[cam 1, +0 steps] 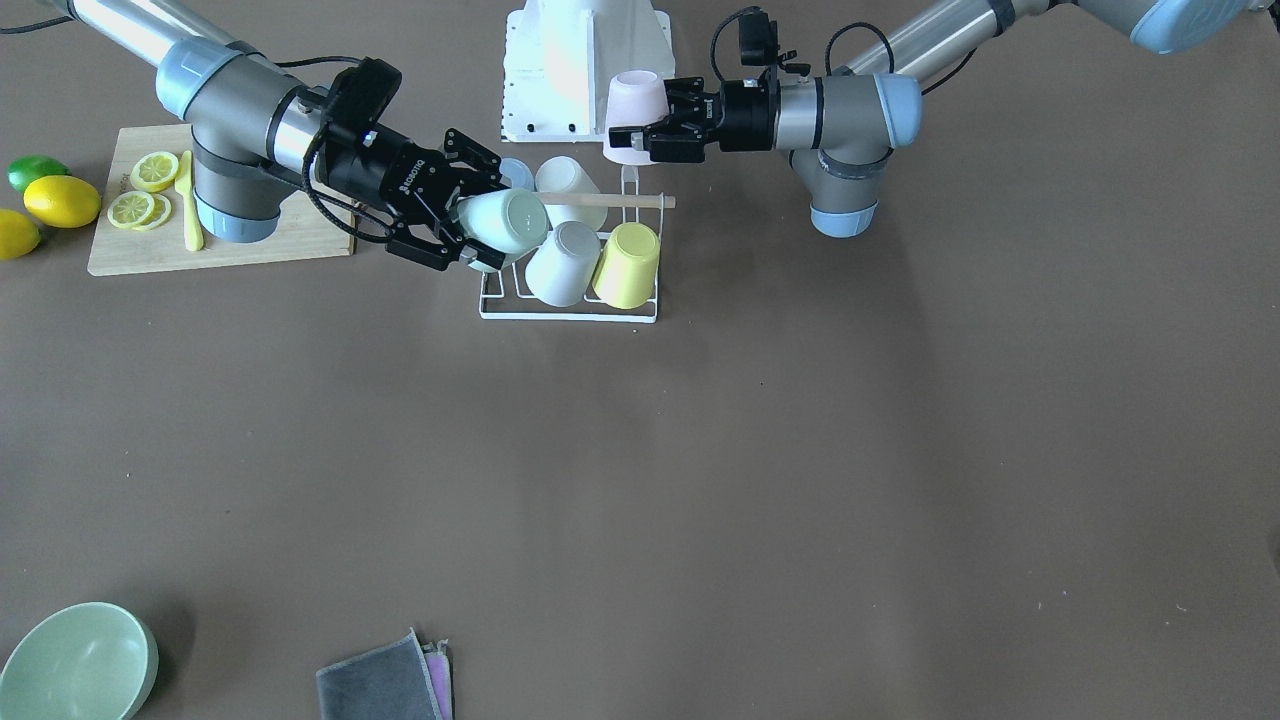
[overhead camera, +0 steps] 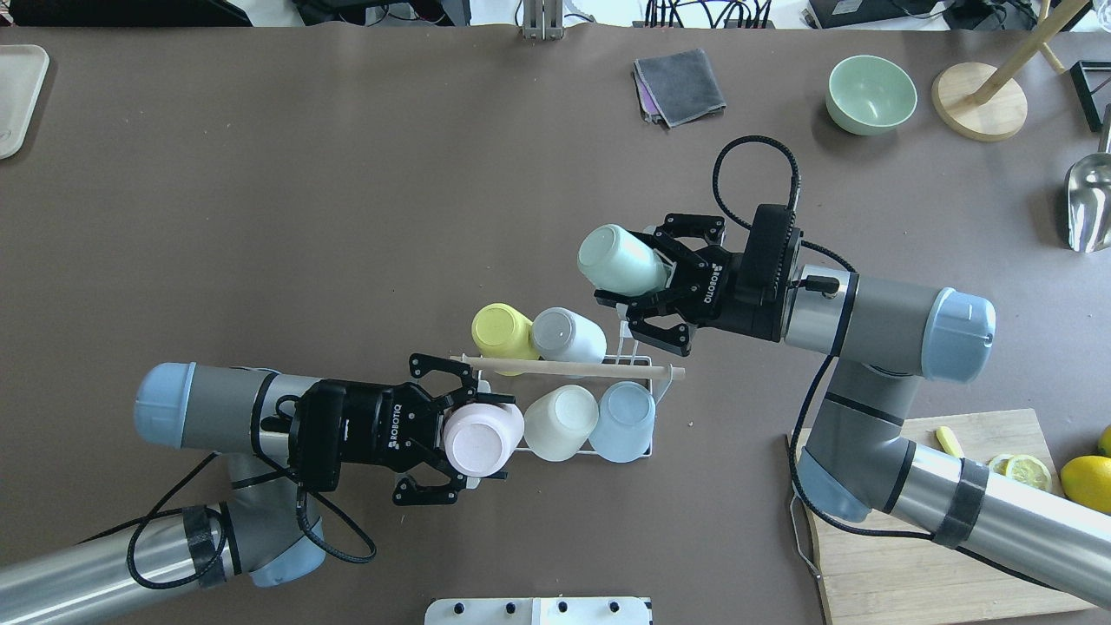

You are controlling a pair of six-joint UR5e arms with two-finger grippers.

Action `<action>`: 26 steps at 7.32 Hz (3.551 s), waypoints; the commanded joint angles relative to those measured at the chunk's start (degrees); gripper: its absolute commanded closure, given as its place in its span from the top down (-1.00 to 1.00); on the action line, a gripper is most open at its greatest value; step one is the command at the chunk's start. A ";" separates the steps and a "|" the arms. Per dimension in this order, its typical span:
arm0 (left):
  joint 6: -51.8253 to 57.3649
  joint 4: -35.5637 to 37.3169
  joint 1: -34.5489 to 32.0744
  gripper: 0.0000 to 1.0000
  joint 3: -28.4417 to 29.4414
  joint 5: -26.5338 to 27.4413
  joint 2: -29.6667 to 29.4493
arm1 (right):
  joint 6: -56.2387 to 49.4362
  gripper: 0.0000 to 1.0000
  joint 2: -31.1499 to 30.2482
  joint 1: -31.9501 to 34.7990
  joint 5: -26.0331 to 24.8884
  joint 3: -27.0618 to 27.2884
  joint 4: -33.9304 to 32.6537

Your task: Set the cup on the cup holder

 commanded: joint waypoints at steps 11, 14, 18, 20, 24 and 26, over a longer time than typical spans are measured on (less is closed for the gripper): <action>0.06 0.43 0.20 0.11 5.05 1.56 -1.97 | -5.69 -0.98 -0.16 -6.26 -8.49 -8.64 14.18; -0.12 0.43 0.20 0.97 4.97 1.56 -1.97 | -5.07 0.34 -0.25 -6.00 -8.49 -8.55 14.18; -0.29 0.43 0.20 0.97 4.97 1.56 -1.97 | -4.81 1.00 -0.60 -5.47 -8.41 -7.94 14.18; -0.38 0.51 0.20 0.97 4.62 1.56 -1.88 | -4.63 1.00 -0.86 -3.46 -6.75 -7.93 13.92; -0.47 17.77 -3.83 0.97 -5.20 1.12 -1.09 | -1.29 1.00 -3.84 14.97 24.30 -7.67 1.74; -0.38 35.49 -7.78 0.97 -15.81 1.03 2.50 | -1.38 1.00 -5.69 23.41 38.20 -7.58 -8.09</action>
